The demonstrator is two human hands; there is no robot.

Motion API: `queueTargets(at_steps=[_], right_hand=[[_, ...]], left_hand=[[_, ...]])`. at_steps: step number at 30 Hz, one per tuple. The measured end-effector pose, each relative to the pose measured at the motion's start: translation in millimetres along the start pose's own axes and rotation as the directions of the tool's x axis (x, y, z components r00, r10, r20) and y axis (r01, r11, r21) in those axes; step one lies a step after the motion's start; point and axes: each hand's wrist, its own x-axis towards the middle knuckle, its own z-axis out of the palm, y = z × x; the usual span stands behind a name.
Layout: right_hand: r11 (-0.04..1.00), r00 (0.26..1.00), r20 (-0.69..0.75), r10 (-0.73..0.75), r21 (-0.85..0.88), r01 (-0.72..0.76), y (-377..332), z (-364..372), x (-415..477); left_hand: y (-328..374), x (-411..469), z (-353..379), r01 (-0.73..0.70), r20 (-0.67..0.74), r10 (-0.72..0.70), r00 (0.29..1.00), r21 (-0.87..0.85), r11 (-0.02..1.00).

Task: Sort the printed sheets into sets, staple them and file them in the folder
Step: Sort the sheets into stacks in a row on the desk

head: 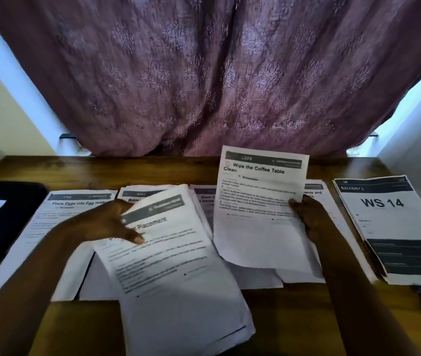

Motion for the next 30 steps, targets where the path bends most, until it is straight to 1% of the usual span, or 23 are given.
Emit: queueTargets(at_steps=[2,5,8,11,13,14,15,16,17,18,19,20,21,22,23,24,25,26,27,28,29,30], right_hand=[[0.997,1.0,0.002,-0.02,-0.078,0.02,7.6,18.9,2.2],[0.966,0.997,-0.016,-0.079,-0.248,0.073,20.8,44.2,-2.0],[0.879,0.99,-0.025,-0.142,-0.462,0.114,34.3,60.8,-6.3],[0.737,0.981,-0.079,-0.177,-0.672,0.078,37.8,76.2,-13.6],[0.582,0.944,-0.123,-0.306,-0.809,0.084,39.8,87.0,-20.2],[0.487,0.913,-0.114,-0.391,-0.867,0.1,41.0,91.2,-25.2],[0.394,0.88,-0.065,-0.47,-0.908,0.143,43.6,95.5,-30.3],[0.321,0.857,0.017,-0.515,-0.923,0.211,48.7,100.2,-34.5],[0.26,0.857,0.115,-0.503,-0.925,0.277,53.9,105.6,-38.6],[0.204,0.872,0.211,-0.443,-0.923,0.327,60.2,111.7,-41.3],[0.156,0.897,0.279,-0.342,-0.925,0.347,68.1,117.0,-41.7],[0.11,0.918,0.316,-0.238,-0.93,0.349,75.5,121.4,-40.3],[0.074,0.926,0.338,-0.17,-0.932,0.354,80.1,124.8,-39.4],[0.068,0.928,0.348,-0.136,-0.931,0.359,83.0,126.4,-38.5],[0.093,0.928,0.346,-0.139,-0.928,0.36,83.9,126.2,-38.0],[0.176,0.925,0.333,-0.181,-0.915,0.363,80.2,124.7,-40.5],[0.335,0.925,0.305,-0.225,-0.868,0.367,74.2,122.3,-44.7],[0.549,0.932,0.274,-0.237,-0.754,0.361,63.2,119.4,-52.2],[0.768,0.947,0.259,-0.188,-0.563,0.306,50.3,114.0,-61.5],[0.914,0.953,0.288,-0.095,-0.354,0.198,38.9,107.1,-70.9],[0.983,0.936,0.351,-0.003,-0.17,0.067,27.0,98.3,-80.4],[0.998,0.916,0.398,0.055,-0.062,-0.032,19.0,87.9,-88.1]], left_hand=[[-14.6,-24.4,-12.2,0.018,-0.016,-0.019,1.0,-0.076,0.997],[-35.7,-45.9,-23.4,0.021,-0.031,-0.026,0.999,-0.171,0.985],[-51.0,-49.7,-27.5,0.026,-0.046,-0.036,0.998,-0.196,0.98],[-55.3,-45.8,-27.3,0.008,-0.033,-0.015,0.999,-0.205,0.979],[-56.8,-39.9,-27.4,0.006,-0.018,-0.01,1.0,-0.206,0.979],[-55.9,-38.1,-27.1,0.007,-0.01,-0.009,1.0,-0.209,0.978],[-54.7,-36.4,-27.2,0.011,-0.001,-0.011,1.0,-0.21,0.978],[-53.8,-34.3,-27.4,0.013,0.01,-0.011,1.0,-0.204,0.979],[-51.6,-32.1,-27.7,0.014,0.02,-0.011,1.0,-0.19,0.982],[-49.3,-29.6,-27.9,0.014,0.03,-0.009,1.0,-0.175,0.984],[-45.3,-26.9,-27.3,0.012,0.043,-0.005,0.999,-0.164,0.986],[-42.0,-23.1,-26.9,0.016,0.053,-0.008,0.999,-0.156,0.988],[-37.1,-19.6,-26.0,0.02,0.061,-0.011,0.998,-0.149,0.989],[-31.6,-15.1,-25.3,0.022,0.072,-0.012,0.997,-0.142,0.99],[-25.8,-9.9,-25.2,0.025,0.084,-0.015,0.996,-0.129,0.991],[-19.4,-3.7,-24.9,0.023,0.104,-0.01,0.995,-0.119,0.993],[-12.9,3.2,-24.9,0.013,0.124,0.002,0.992,-0.116,0.993],[-6.1,10.9,-25.0,-0.013,0.147,0.031,0.989,-0.119,0.993],[1.8,20.8,-23.6,-0.04,0.172,0.061,0.983,-0.125,0.991],[9.2,32.8,-20.5,-0.06,0.193,0.085,0.977,-0.132,0.989],[17.0,46.0,-15.3,-0.073,0.212,0.101,0.972,-0.135,0.988],[23.3,62.1,-8.9,-0.072,0.228,0.102,0.968,-0.137,0.988]])
